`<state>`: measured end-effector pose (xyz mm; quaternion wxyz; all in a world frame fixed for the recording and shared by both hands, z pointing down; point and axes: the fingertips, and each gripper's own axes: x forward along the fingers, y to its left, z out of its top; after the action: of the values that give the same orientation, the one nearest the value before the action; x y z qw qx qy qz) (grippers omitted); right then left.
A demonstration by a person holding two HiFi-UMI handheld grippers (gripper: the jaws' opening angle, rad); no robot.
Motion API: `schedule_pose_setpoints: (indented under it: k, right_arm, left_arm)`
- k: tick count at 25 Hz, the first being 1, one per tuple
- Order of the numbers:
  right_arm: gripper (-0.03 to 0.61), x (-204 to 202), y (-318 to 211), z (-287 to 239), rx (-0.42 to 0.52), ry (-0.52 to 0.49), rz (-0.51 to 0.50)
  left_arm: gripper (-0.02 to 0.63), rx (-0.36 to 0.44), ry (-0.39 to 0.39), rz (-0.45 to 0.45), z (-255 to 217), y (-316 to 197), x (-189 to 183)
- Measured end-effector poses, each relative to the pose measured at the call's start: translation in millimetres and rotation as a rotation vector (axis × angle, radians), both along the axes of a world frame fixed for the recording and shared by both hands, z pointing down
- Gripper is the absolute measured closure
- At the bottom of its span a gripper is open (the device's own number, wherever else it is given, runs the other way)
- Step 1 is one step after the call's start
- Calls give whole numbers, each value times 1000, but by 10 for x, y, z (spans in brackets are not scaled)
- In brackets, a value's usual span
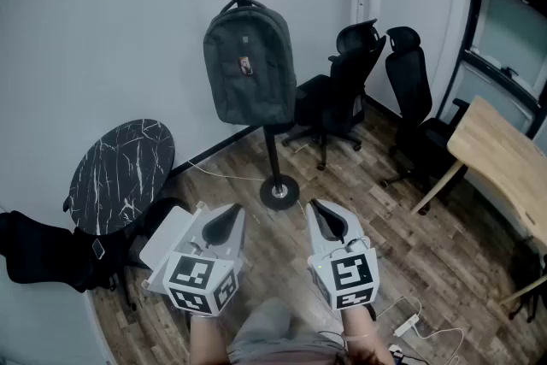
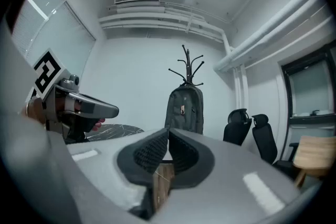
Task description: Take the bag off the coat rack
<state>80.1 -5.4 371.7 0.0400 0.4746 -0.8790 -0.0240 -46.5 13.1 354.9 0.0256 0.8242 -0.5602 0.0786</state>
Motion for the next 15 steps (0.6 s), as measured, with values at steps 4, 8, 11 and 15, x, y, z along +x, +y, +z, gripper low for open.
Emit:
schedule_pose_setpoints:
  k: [4, 8, 11, 15]
  right_arm:
    - [569, -71, -51, -33, 22, 1, -8]
    - [571, -162, -205, -8, 21, 19, -11]
    - [569, -234, -377, -4, 20, 27, 1]
    - [569, -328, -625, 17, 14, 36, 19]
  left_arm:
    - [590, -12, 11, 3, 34, -115, -18]
    - [590, -24, -14, -7, 95, -302, -107]
    - [590, -36, -33, -13, 150, -485, -220]
    - [590, -33, -36, -22, 153, -758, -395]
